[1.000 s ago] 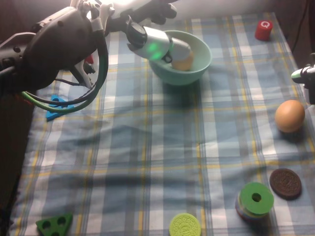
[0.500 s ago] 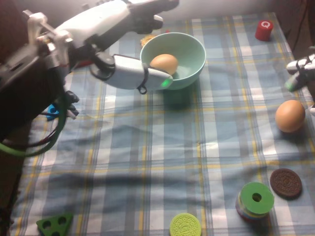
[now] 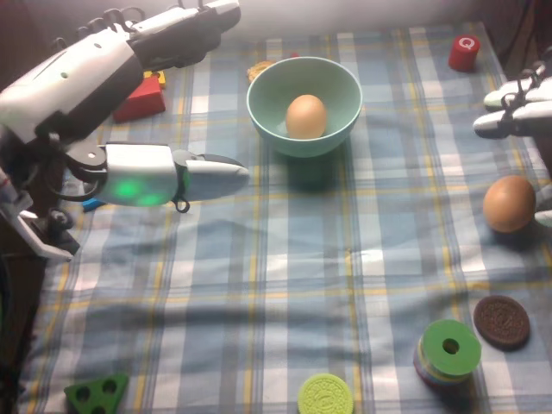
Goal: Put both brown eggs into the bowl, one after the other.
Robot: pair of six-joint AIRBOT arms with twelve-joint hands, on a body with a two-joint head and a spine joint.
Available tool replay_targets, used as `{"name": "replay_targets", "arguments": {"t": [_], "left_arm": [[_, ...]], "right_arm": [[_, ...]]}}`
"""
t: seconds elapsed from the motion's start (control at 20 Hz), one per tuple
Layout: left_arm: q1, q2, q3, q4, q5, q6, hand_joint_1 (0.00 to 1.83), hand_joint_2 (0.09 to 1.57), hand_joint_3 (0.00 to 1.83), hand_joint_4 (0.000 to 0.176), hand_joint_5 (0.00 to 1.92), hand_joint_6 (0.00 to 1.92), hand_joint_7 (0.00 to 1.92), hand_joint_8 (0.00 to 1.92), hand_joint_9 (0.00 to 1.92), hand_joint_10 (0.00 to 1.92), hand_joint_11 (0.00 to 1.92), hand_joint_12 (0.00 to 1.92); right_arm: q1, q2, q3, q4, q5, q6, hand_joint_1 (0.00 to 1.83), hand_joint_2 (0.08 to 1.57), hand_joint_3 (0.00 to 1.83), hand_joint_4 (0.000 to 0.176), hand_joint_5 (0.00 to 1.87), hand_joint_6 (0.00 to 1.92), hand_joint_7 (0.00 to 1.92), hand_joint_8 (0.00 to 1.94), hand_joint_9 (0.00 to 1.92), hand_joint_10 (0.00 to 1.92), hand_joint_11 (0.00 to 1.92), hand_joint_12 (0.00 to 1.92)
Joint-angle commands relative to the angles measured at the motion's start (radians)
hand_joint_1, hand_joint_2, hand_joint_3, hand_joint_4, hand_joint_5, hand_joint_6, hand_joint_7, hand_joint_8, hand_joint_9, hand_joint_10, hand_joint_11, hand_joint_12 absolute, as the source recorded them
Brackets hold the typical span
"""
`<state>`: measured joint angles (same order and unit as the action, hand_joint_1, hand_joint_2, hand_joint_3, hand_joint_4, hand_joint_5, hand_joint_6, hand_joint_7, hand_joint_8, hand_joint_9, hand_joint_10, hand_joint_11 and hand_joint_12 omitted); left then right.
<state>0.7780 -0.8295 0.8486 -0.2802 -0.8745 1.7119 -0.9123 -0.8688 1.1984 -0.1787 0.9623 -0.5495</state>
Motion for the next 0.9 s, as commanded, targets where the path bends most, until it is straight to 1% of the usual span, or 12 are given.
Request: {"name": "replay_targets", "arguments": {"t": [0.0, 0.1, 0.2, 0.25, 0.3, 0.35, 0.55, 0.6, 0.65, 0.7, 0.8, 0.85], "left_arm": [[-0.005, 0.006, -0.002, 0.004, -0.130, -0.008, 0.83, 0.87, 0.00, 0.126, 0.20, 0.00, 0.39, 0.00, 0.49, 0.02, 0.00, 0.65], [-0.001, 0.008, -0.004, 0.002, -0.129, -0.008, 0.84, 0.88, 0.00, 0.130, 0.21, 0.00, 0.42, 0.00, 0.53, 0.01, 0.00, 0.75], [0.002, 0.010, -0.007, -0.001, -0.130, -0.008, 0.82, 0.88, 0.00, 0.124, 0.23, 0.00, 0.43, 0.00, 0.56, 0.01, 0.00, 0.79], [0.003, 0.010, -0.007, -0.002, -0.131, -0.008, 0.82, 0.88, 0.00, 0.124, 0.23, 0.00, 0.43, 0.00, 0.56, 0.01, 0.00, 0.79], [0.003, 0.010, -0.007, -0.003, -0.131, -0.008, 0.82, 0.88, 0.00, 0.137, 0.21, 0.00, 0.42, 0.00, 0.55, 0.01, 0.00, 0.80], [0.003, 0.010, -0.008, -0.004, -0.131, -0.008, 0.81, 0.88, 0.00, 0.141, 0.21, 0.00, 0.41, 0.00, 0.54, 0.00, 0.00, 0.81], [0.005, 0.012, -0.010, -0.004, -0.130, -0.008, 0.79, 0.89, 0.00, 0.130, 0.23, 0.00, 0.42, 0.00, 0.56, 0.00, 0.00, 0.79], [0.005, 0.012, -0.010, -0.004, -0.130, -0.008, 0.77, 0.90, 0.00, 0.142, 0.21, 0.00, 0.41, 0.00, 0.55, 0.00, 0.00, 0.75], [0.004, 0.012, -0.010, -0.004, -0.130, -0.008, 0.77, 0.90, 0.00, 0.143, 0.21, 0.00, 0.41, 0.00, 0.54, 0.00, 0.00, 0.74], [0.005, 0.012, -0.011, -0.004, -0.130, -0.009, 0.77, 0.90, 0.00, 0.155, 0.20, 0.00, 0.41, 0.00, 0.54, 0.00, 0.00, 0.77], [0.006, 0.012, -0.011, -0.004, -0.130, -0.010, 0.75, 0.90, 0.00, 0.142, 0.22, 0.00, 0.42, 0.00, 0.55, 0.00, 0.00, 0.81], [0.006, 0.012, -0.011, -0.004, -0.130, -0.010, 0.77, 0.90, 0.00, 0.139, 0.22, 0.00, 0.42, 0.00, 0.55, 0.00, 0.00, 0.79]], "right_arm": [[0.018, 0.002, 0.006, 0.017, 0.078, 0.008, 0.98, 1.05, 0.00, 0.050, 0.41, 0.00, 0.42, 0.00, 0.39, 0.01, 0.02, 0.92], [0.041, 0.002, 0.010, -0.021, 0.034, 0.008, 1.05, 1.02, 0.00, 0.040, 0.43, 0.00, 0.48, 0.00, 0.46, 0.00, 0.13, 0.81], [0.074, -0.006, 0.013, -0.067, -0.010, 0.008, 1.09, 1.01, 0.00, 0.103, 0.39, 0.00, 0.47, 0.00, 0.48, 0.00, 0.19, 0.72], [0.086, -0.013, 0.016, -0.084, -0.025, 0.008, 1.09, 1.01, 0.00, 0.103, 0.39, 0.00, 0.47, 0.00, 0.48, 0.00, 0.19, 0.72], [0.098, -0.024, 0.022, -0.099, -0.040, 0.008, 1.11, 0.99, 0.00, 0.123, 0.39, 0.00, 0.49, 0.01, 0.50, 0.01, 0.22, 0.72], [0.103, -0.030, 0.026, -0.106, -0.047, 0.008, 1.11, 0.99, 0.00, 0.126, 0.38, 0.00, 0.49, 0.01, 0.50, 0.01, 0.22, 0.72], [0.121, -0.046, 0.035, -0.136, -0.082, 0.011, 1.10, 1.02, 0.00, 0.131, 0.39, 0.00, 0.49, 0.00, 0.52, 0.00, 0.14, 0.93], [0.121, -0.047, 0.035, -0.140, -0.087, 0.011, 1.11, 1.03, 0.00, 0.127, 0.41, 0.00, 0.52, 0.00, 0.55, 0.01, 0.15, 1.01], [0.121, -0.048, 0.035, -0.141, -0.090, 0.011, 1.11, 1.03, 0.00, 0.121, 0.42, 0.00, 0.53, 0.00, 0.58, 0.01, 0.16, 1.07], [0.121, -0.052, 0.037, -0.141, -0.094, 0.011, 1.16, 1.02, 0.00, 0.094, 0.48, 0.00, 0.58, 0.01, 0.65, 0.02, 0.25, 1.11], [0.121, -0.058, 0.041, -0.142, -0.102, 0.011, 1.16, 1.04, 0.00, 0.087, 0.51, 0.00, 0.68, 0.02, 0.81, 0.06, 0.44, 1.16], [0.121, -0.061, 0.041, -0.143, -0.103, 0.011, 1.15, 1.03, 0.00, 0.076, 0.54, 0.00, 0.75, 0.03, 0.93, 0.13, 0.54, 1.31]]}}
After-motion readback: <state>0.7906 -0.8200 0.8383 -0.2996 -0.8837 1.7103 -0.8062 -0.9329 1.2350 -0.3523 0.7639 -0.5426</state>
